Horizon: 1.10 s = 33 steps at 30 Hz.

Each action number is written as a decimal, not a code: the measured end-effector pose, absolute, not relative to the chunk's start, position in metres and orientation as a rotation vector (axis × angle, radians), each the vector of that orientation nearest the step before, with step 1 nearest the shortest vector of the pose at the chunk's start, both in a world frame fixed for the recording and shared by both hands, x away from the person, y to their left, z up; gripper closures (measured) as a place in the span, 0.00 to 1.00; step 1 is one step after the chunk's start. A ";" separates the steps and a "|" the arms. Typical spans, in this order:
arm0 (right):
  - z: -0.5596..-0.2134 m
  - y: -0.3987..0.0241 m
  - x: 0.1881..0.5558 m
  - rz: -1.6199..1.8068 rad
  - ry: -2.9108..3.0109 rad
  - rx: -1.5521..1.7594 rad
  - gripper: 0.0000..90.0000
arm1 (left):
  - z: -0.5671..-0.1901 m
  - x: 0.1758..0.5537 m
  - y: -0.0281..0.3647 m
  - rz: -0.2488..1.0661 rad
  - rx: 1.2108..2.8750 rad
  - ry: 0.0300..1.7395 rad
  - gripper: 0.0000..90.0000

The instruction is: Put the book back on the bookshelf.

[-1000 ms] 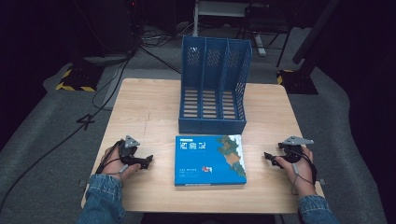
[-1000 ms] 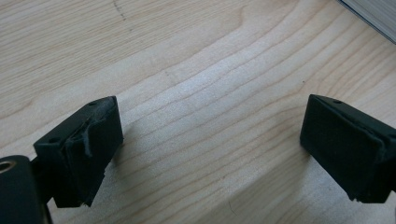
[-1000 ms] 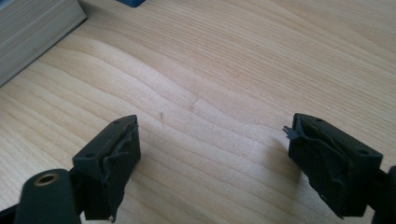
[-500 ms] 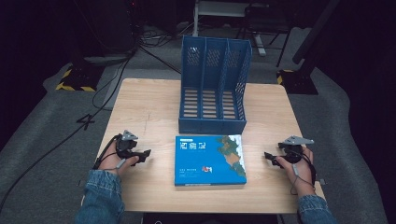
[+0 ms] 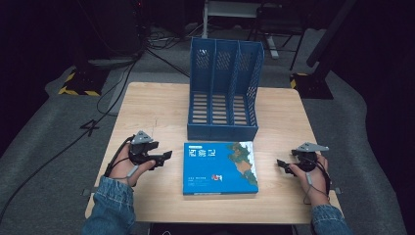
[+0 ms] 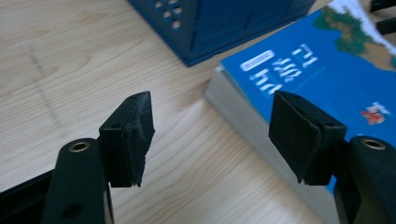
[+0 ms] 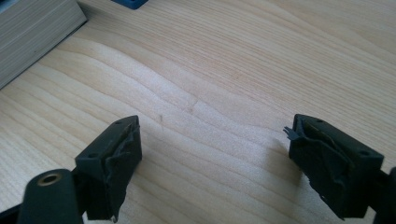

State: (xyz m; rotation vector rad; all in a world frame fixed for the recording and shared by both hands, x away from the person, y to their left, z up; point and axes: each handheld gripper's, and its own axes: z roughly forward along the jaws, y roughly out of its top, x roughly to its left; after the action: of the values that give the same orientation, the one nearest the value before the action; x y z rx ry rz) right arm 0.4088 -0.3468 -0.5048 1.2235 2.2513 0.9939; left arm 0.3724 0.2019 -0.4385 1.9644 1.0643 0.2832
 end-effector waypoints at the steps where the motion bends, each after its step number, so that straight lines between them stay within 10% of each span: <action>1: -0.505 -0.347 0.409 0.994 2.251 1.223 0.19 | -0.438 0.372 0.202 0.283 1.964 1.064 0.35; 14: -0.505 -0.345 0.410 0.995 2.254 1.220 0.19 | -0.445 0.361 0.148 0.127 2.027 0.862 0.35; 33: -0.505 -0.345 0.410 0.996 2.259 1.215 0.19 | -0.484 0.374 0.142 0.061 2.061 1.060 0.30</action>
State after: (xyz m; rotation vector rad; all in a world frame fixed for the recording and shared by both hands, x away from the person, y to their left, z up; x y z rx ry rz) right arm 0.4103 -0.3447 -0.5048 1.2146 2.2586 0.9958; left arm 0.3743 0.1424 -0.4836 2.0611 1.0604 0.0606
